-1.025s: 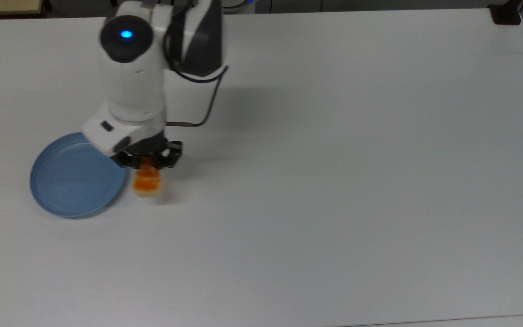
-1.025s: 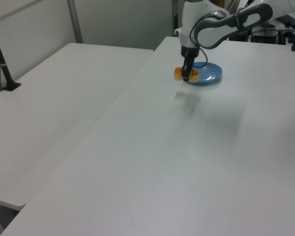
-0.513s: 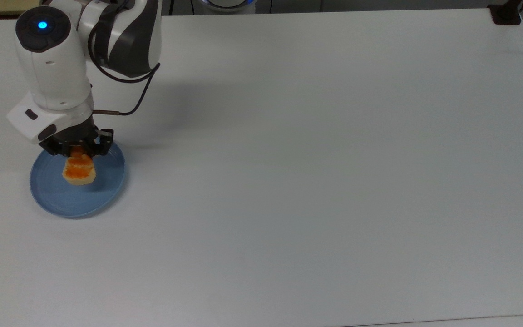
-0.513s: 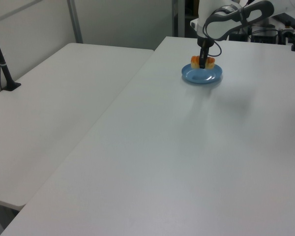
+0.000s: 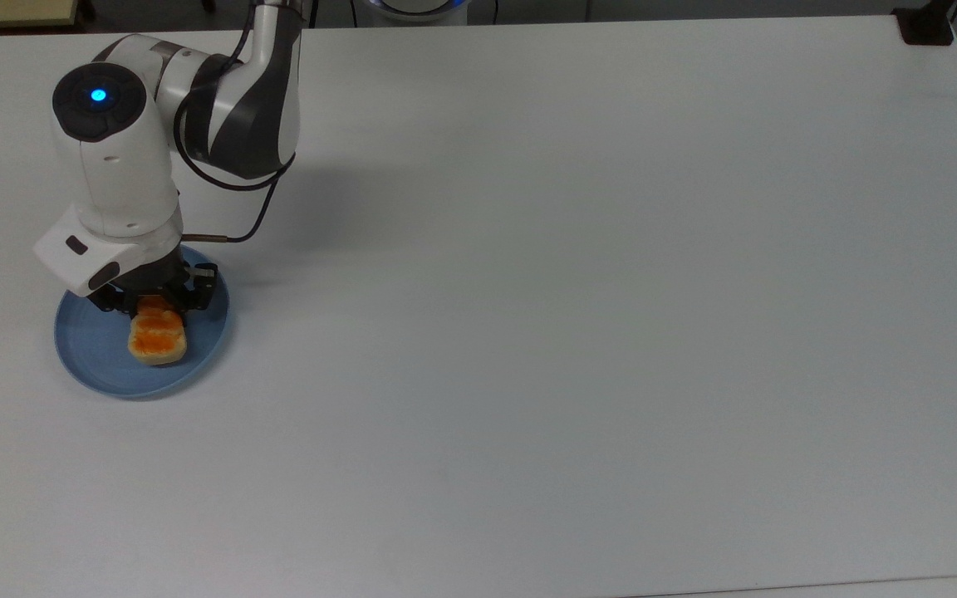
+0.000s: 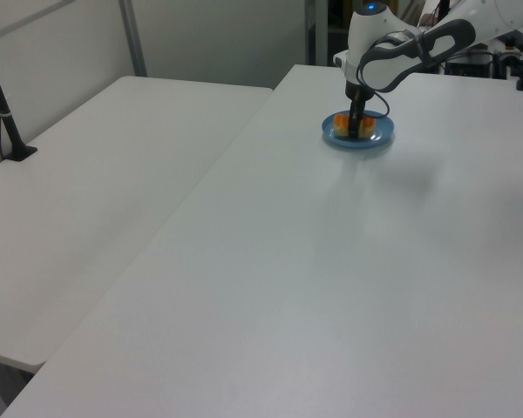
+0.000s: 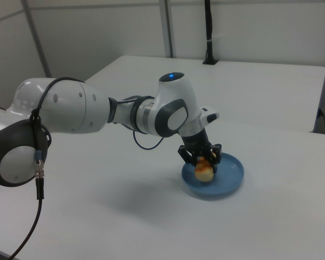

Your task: Put the bread onto the plate

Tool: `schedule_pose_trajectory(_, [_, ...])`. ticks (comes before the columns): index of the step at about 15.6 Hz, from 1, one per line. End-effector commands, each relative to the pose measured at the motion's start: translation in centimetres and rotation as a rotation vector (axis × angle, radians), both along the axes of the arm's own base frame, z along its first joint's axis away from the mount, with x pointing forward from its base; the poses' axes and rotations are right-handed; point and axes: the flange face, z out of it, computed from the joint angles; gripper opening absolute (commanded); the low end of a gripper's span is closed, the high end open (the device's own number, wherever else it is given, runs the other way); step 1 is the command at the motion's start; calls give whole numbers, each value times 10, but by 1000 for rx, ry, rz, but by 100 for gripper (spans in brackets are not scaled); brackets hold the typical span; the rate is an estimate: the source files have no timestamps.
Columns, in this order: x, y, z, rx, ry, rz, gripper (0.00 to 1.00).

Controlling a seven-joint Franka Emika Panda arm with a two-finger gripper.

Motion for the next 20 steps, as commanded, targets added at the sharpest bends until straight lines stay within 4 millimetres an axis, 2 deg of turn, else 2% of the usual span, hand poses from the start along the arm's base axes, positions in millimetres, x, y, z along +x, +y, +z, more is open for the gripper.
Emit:
schedule_pose_trajectory(1, [2,-5,11,-11,-21,9,100])
schedule_pose_trajectory(6, [4,3,25,-6,-37,7,100])
schedule_pose_trajectory(8, [5,16,48,1,-73,-32,100])
schedule_pose_trajectory(10, [8,49,64,15,-64,-45,100])
schedule_pose_trajectory(12, [4,81,89,29,-34,-52,100])
schedule_pose_trajectory(15, [-4,150,130,62,-16,-107,100])
schedule_pose_trajectory(16, [-11,174,144,66,-2,-122,100])
schedule_pose_trajectory(20, [-59,238,216,115,74,-129,100])
